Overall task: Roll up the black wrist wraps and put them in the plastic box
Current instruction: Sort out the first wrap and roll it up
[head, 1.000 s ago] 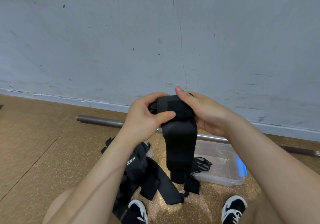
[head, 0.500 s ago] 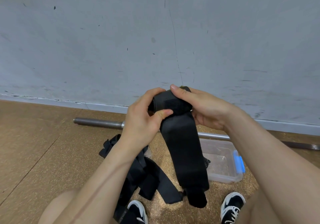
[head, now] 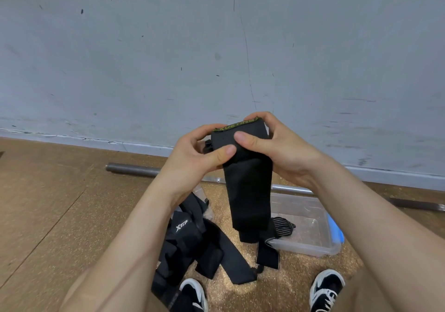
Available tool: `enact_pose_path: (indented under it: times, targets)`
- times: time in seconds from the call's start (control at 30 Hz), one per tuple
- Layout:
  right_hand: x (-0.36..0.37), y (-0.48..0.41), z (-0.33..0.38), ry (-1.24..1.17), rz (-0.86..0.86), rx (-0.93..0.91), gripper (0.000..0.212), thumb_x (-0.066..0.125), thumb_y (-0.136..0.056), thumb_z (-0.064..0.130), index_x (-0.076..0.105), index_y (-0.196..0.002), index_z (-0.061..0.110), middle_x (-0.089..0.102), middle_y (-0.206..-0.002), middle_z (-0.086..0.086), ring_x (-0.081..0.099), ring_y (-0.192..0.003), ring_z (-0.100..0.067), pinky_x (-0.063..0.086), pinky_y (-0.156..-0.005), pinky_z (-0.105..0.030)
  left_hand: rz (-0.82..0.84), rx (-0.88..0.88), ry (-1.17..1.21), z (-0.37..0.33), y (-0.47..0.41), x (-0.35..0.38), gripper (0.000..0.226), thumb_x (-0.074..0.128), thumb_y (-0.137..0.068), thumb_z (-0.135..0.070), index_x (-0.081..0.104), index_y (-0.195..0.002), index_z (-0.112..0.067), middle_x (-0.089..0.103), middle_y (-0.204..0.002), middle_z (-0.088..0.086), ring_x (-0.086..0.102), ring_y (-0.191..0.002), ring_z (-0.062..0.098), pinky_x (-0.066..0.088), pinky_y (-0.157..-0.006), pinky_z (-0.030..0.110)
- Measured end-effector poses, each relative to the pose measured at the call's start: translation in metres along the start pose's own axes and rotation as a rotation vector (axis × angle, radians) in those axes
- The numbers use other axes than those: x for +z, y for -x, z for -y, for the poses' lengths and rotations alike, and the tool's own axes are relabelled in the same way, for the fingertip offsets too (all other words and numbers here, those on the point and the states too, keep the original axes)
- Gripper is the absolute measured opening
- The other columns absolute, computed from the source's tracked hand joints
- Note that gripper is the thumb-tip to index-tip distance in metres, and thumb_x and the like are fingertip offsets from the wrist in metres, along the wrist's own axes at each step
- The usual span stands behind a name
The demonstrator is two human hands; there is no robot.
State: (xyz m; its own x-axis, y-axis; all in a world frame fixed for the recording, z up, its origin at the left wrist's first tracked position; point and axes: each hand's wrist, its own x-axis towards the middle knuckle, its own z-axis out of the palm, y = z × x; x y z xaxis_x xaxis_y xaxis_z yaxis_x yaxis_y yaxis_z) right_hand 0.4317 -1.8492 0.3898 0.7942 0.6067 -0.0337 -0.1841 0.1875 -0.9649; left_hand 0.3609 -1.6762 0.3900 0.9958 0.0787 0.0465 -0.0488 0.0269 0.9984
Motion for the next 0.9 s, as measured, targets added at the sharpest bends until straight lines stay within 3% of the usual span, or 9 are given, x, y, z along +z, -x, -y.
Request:
enact_pose_path:
  times: [0.13,0.2,0.3,0.4,0.53,0.6,0.67,0.77,0.9]
  targets:
    - [0.003,0.002,0.006,0.027,0.047,0.135,0.048,0.057,-0.083,0.056,0.063,-0.108,0.016,0.072,-0.092,-0.003,0.07,-0.082,-0.015,0.058,-0.073,-0.031,-0.124,0.155,-0.191,0.001,0.003,0.004,0.047,0.086,-0.069,-0.002,0.072,-0.104,-0.029,0.076,-0.094,-0.001,0.072,-0.091,0.015,0.057,-0.08,0.027]
    - [0.002,0.004,0.009,0.133,0.066,0.212,0.05,0.048,-0.091,0.059,0.07,-0.104,0.016,0.074,-0.095,-0.005,0.07,-0.088,-0.018,0.057,-0.083,-0.036,-0.145,0.198,-0.262,0.003,0.004,0.008,0.051,0.084,-0.068,0.005,0.071,-0.101,-0.032,0.075,-0.091,-0.008,0.07,-0.088,0.008,0.053,-0.08,0.022]
    - [-0.003,0.004,0.011,0.179,0.084,0.229,0.053,0.055,-0.081,0.06,0.071,-0.109,0.017,0.073,-0.103,-0.008,0.07,-0.092,-0.023,0.057,-0.084,-0.041,-0.185,0.264,-0.314,0.003,0.005,0.012,0.055,0.084,-0.065,0.007,0.07,-0.099,-0.035,0.073,-0.088,-0.02,0.068,-0.088,0.001,0.05,-0.08,0.015]
    - [-0.002,0.002,0.009,0.089,0.076,0.133,0.048,0.06,-0.081,0.047,0.07,-0.109,0.009,0.072,-0.102,-0.013,0.069,-0.09,-0.023,0.058,-0.08,-0.036,-0.221,0.296,-0.327,0.003,0.005,0.015,0.057,0.083,-0.065,0.009,0.068,-0.099,-0.035,0.07,-0.088,-0.025,0.065,-0.088,-0.004,0.048,-0.08,0.012]
    - [0.002,0.0,0.008,-0.019,-0.017,0.032,0.045,0.064,-0.079,0.039,0.068,-0.106,0.003,0.072,-0.095,-0.013,0.07,-0.081,-0.021,0.058,-0.071,-0.03,-0.228,0.222,-0.175,0.003,0.003,0.019,0.06,0.08,-0.071,0.009,0.059,-0.113,-0.028,0.067,-0.102,-0.002,0.068,-0.088,0.004,0.054,-0.077,0.02]
    - [0.003,-0.001,0.007,-0.021,-0.082,-0.004,0.052,0.067,-0.077,0.04,0.065,-0.113,0.002,0.072,-0.098,-0.013,0.07,-0.084,-0.021,0.059,-0.07,-0.03,-0.162,0.058,0.053,0.004,0.003,0.021,0.058,0.08,-0.076,0.005,0.055,-0.123,-0.019,0.068,-0.111,0.011,0.072,-0.094,0.016,0.059,-0.079,0.034]
    - [0.007,0.0,0.006,0.025,-0.132,-0.035,0.058,0.07,-0.072,0.043,0.063,-0.115,0.004,0.072,-0.096,-0.009,0.07,-0.083,-0.018,0.058,-0.069,-0.03,-0.118,-0.027,0.112,0.007,0.001,0.02,0.053,0.08,-0.076,0.001,0.06,-0.124,-0.008,0.072,-0.112,0.015,0.071,-0.103,0.029,0.058,-0.087,0.046]
    - [0.006,0.001,0.006,0.094,-0.096,0.018,0.05,0.066,-0.076,0.047,0.062,-0.112,0.013,0.073,-0.099,-0.003,0.071,-0.085,-0.015,0.058,-0.069,-0.028,-0.181,0.012,0.049,0.008,-0.001,0.018,0.045,0.075,-0.077,0.01,0.064,-0.119,-0.001,0.075,-0.106,0.014,0.072,-0.102,0.027,0.059,-0.087,0.041]
    - [-0.008,0.008,0.015,0.117,0.152,0.213,0.052,0.059,-0.081,0.046,0.06,-0.125,0.017,0.073,-0.111,-0.007,0.073,-0.091,-0.023,0.061,-0.069,-0.036,-0.234,0.038,-0.044,0.008,0.0,0.016,0.037,0.073,-0.077,0.015,0.067,-0.105,-0.008,0.076,-0.096,0.002,0.073,-0.095,0.017,0.059,-0.082,0.029]
